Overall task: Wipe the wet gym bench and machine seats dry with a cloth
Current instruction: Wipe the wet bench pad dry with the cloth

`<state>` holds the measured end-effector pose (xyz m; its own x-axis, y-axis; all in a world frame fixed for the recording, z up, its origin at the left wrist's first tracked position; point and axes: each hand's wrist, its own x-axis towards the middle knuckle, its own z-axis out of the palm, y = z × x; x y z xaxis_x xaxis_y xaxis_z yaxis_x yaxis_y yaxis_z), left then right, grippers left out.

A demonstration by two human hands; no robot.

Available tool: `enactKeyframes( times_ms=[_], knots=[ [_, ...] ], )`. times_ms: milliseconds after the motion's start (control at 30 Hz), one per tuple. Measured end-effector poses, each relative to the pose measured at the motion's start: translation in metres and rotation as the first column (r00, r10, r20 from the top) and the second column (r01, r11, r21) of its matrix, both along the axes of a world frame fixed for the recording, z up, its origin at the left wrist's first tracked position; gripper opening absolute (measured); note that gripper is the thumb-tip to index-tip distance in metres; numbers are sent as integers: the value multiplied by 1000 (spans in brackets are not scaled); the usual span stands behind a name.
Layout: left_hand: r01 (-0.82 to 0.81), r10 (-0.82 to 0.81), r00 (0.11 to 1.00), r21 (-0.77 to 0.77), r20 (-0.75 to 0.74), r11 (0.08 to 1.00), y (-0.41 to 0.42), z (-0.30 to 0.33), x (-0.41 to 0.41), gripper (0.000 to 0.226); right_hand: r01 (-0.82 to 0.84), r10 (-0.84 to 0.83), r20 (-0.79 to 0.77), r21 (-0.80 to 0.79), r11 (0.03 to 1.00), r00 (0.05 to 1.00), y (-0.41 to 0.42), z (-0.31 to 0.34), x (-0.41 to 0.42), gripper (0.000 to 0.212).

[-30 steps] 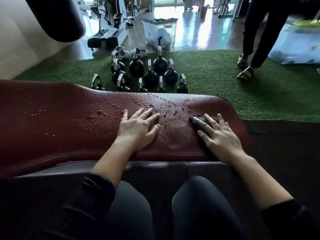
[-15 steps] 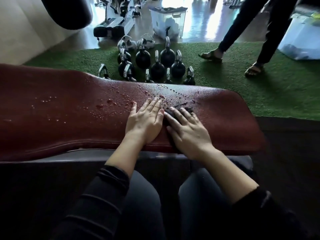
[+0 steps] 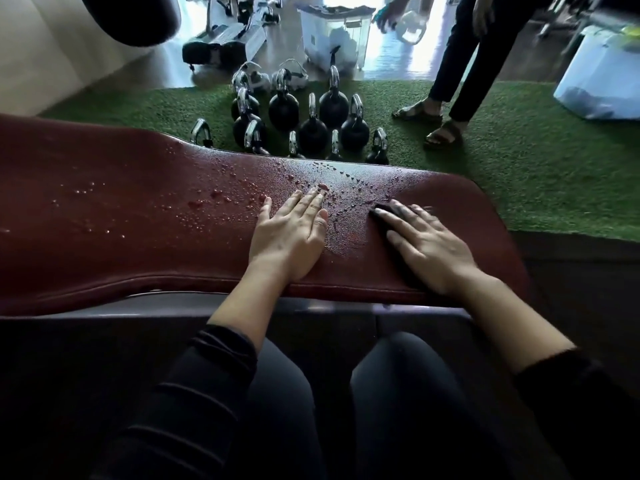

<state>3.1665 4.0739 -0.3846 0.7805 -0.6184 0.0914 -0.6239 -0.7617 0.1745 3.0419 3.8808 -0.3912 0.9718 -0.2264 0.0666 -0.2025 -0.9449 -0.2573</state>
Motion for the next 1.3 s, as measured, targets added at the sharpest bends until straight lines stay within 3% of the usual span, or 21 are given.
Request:
enactKeyframes(
  times_ms=[167, 300, 467, 567, 633, 767, 867, 933, 1067, 1200, 1300],
  knots=[
    [13, -12, 1000, -27, 17, 1000, 3, -1, 0, 50, -174, 201, 171, -161, 972, 965, 69, -5, -2, 52],
    [16, -16, 1000, -37, 9, 999, 4, -3, 3, 51, -352, 408, 188, -272, 896, 893, 40, -18, -45, 45],
    [7, -6, 1000, -35, 8, 999, 3, -3, 2, 51, -228, 245, 135, -125, 965, 960, -11, -13, -48, 45],
    [7, -7, 1000, -29, 11, 1000, 3, -3, 1, 51, -124, 127, 91, -42, 991, 988, 0, -3, -16, 55],
    [8, -7, 1000, -29, 13, 1000, 2, -3, 1, 51, -100, 106, 86, -74, 992, 991, 26, 0, 4, 63],
    [21, -20, 1000, -84, 11, 996, 3, -2, 2, 54, -230, 265, 223, -172, 958, 938, 74, -7, -1, 47],
    [20, -20, 1000, -99, -2, 995, 4, -2, 4, 69, -387, 439, 186, -258, 885, 879, 53, -14, -28, 44],
    [9, -10, 1000, -89, -16, 996, 3, -1, 4, 67, -451, 494, 130, -261, 853, 860, 27, -13, -41, 45],
    [-38, 35, 999, -64, -34, 997, -1, 0, 6, 51, -407, 422, 60, -171, 897, 905, -13, -7, -34, 45],
    [-70, 69, 997, -28, -36, 997, -5, 1, 9, 54, -201, 200, 42, 17, 980, 979, -10, 4, 3, 52],
    [-103, 102, 994, -8, -45, 995, -10, 2, 16, 55, -141, 142, 18, -41, 989, 990, 21, 4, 27, 67]
  ],
)
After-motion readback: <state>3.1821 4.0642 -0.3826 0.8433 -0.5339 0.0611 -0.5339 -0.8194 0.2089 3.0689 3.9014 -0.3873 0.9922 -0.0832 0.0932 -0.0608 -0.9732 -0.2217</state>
